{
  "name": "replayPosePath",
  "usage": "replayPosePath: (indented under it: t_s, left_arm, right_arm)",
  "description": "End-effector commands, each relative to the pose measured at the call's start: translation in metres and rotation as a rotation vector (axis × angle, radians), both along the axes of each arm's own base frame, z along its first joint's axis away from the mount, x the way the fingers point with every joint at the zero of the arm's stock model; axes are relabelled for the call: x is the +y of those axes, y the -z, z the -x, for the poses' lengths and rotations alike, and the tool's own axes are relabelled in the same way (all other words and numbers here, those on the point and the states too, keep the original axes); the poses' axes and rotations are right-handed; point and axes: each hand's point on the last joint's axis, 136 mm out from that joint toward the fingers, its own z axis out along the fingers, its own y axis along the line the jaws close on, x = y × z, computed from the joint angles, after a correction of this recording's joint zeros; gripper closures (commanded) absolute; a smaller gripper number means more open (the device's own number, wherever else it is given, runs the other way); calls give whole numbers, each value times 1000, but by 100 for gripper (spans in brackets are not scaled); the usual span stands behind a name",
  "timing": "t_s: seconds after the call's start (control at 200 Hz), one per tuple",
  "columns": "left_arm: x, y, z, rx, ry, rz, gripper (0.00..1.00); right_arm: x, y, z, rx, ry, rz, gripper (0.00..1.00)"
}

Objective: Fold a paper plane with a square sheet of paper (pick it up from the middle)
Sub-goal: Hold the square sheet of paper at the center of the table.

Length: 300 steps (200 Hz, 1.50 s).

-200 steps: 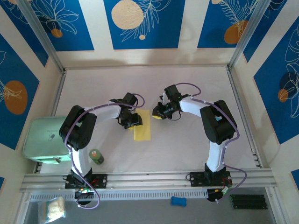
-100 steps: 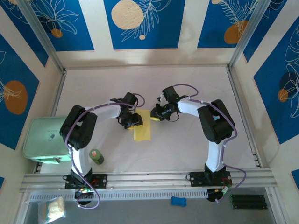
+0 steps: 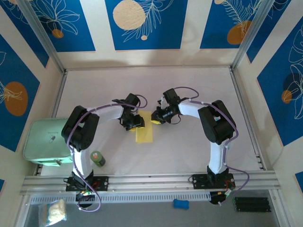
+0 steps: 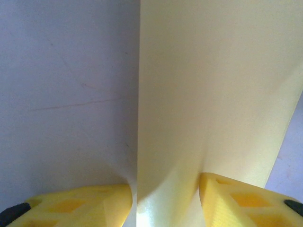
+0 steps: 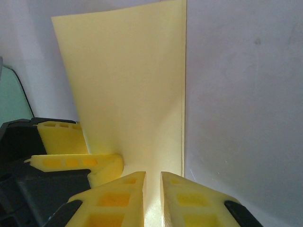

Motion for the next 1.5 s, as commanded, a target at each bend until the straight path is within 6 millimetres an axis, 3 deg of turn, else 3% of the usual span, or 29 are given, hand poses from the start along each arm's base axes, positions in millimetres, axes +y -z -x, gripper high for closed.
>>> replayPosePath:
  t_s: [0.0,0.74,1.135,1.251,1.396,1.496]
  left_arm:
    - [31,78,54,206,47,-165,48]
    - [37,89,63,238,31,-197,46]
    - [37,86,62,235,27,-197,45]
    - [31,66,50,192,18,-182,45]
    - [20,6,13,31,-9,-147,44]
    - [24,-32,-7,-68,-60,-150,43]
  right_arm:
    - [9,-2,3,8,-37,-32,85]
    - [18,13,11,36,-86,-2,88]
    - [2,42,22,82,-83,103,89]
    - [-9,54,27,96,-90,164,90]
    - [-20,68,32,107,-109,218,91]
    - [-27,77,36,121,-126,261,91]
